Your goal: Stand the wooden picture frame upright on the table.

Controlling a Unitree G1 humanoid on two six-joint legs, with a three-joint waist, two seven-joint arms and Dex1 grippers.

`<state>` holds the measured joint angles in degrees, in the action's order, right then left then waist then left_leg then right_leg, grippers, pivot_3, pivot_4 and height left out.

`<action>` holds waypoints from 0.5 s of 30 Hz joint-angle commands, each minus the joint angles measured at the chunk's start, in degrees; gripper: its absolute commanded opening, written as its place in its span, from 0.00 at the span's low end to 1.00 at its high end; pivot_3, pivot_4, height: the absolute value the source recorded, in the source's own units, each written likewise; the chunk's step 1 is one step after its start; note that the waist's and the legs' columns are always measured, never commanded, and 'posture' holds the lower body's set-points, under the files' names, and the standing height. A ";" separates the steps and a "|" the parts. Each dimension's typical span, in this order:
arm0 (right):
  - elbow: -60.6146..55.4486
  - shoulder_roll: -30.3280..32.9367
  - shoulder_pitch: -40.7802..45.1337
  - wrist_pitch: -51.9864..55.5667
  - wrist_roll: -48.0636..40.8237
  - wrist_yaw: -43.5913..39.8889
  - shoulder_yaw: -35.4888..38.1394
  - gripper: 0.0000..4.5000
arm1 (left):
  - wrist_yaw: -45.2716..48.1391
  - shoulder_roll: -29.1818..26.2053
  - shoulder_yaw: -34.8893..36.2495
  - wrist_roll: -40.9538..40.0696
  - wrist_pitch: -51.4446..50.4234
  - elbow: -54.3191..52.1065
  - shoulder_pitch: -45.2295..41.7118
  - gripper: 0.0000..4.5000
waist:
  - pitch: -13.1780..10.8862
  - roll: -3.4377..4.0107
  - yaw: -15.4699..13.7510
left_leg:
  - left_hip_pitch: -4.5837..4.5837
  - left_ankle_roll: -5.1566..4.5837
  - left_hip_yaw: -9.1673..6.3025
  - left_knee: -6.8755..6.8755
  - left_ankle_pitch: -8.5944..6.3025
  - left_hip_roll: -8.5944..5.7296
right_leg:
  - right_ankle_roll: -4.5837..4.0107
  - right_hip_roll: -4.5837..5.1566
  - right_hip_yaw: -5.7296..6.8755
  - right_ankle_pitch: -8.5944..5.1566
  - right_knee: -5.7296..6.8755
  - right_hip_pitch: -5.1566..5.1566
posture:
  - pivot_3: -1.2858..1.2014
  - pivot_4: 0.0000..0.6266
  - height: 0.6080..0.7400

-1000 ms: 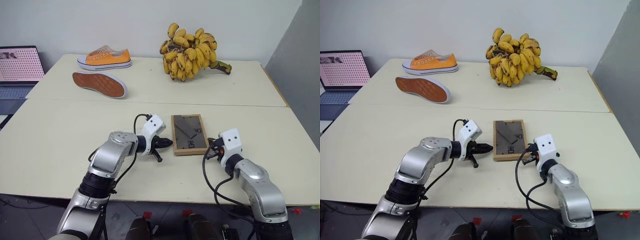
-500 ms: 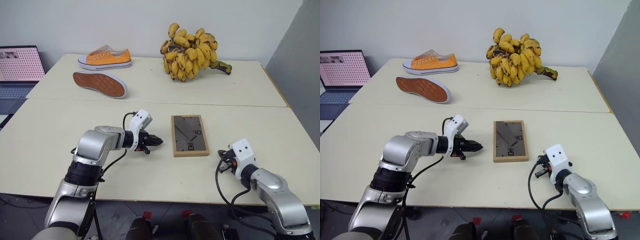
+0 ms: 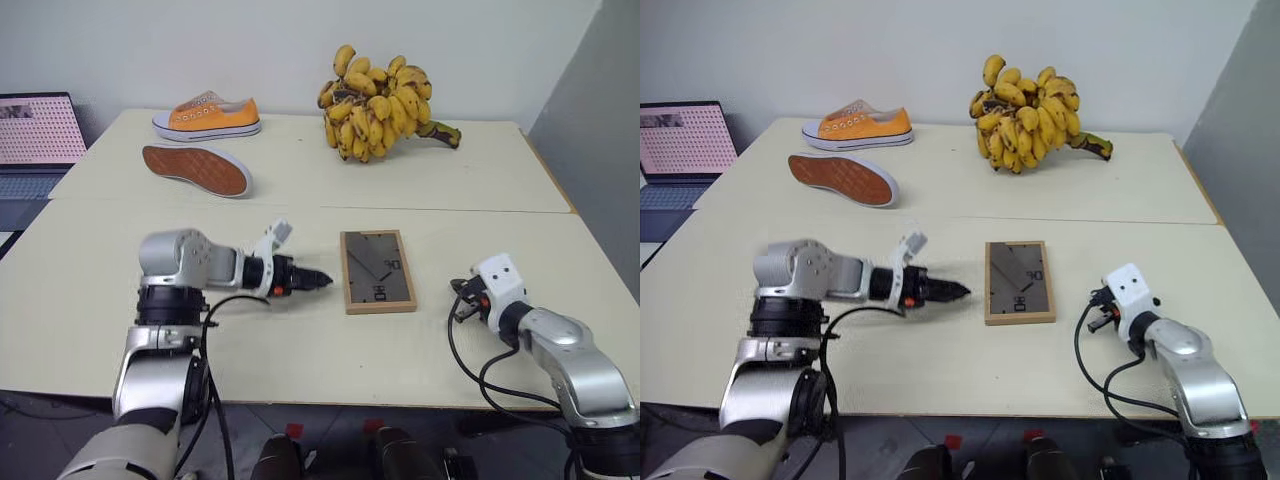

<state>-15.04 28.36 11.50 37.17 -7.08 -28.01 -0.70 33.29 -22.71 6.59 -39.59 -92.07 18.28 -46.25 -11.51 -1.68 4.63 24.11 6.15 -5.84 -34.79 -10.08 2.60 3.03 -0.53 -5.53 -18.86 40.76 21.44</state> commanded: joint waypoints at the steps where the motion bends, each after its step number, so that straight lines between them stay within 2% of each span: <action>1: 1.47 -2.13 2.71 -2.84 1.44 0.79 -3.43 0.00 | -8.72 0.36 1.31 -7.42 -0.43 0.89 1.04 0.35 | 0.00 0.00 0.03 | 0.00 0.00 0.01 0.00 0.00 -0.01 | 0.05 0.00 -0.01 -0.03 0.00 0.00 | 0.52 0.24 1.00; 8: 4.97 -6.13 5.36 -4.03 3.27 2.35 -7.30 0.00 | -21.09 3.22 6.21 -13.03 -0.43 1.34 0.63 0.35 | 0.01 0.00 0.02 | -0.03 0.01 0.03 0.01 0.00 -0.02 | 0.03 0.01 -0.02 -0.02 0.00 -0.01 | 0.52 0.24 1.00; 15: 5.44 -8.49 5.52 -3.64 4.10 3.76 -8.27 0.00 | -25.18 4.71 8.46 -18.88 -0.43 0.62 0.51 0.64 | 0.01 -0.01 0.05 | -0.07 0.02 0.04 0.01 0.00 -0.01 | -0.03 0.01 -0.03 0.02 0.00 -0.03 | 0.52 0.24 1.00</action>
<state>-9.29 20.62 16.71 34.02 -3.27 -24.36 -7.97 8.94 -18.49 13.60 -56.05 -92.15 19.22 -45.54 -11.50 -1.69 4.68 24.03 6.17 -5.80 -34.77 -10.08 2.58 3.01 -0.52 -5.56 -18.84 40.76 21.41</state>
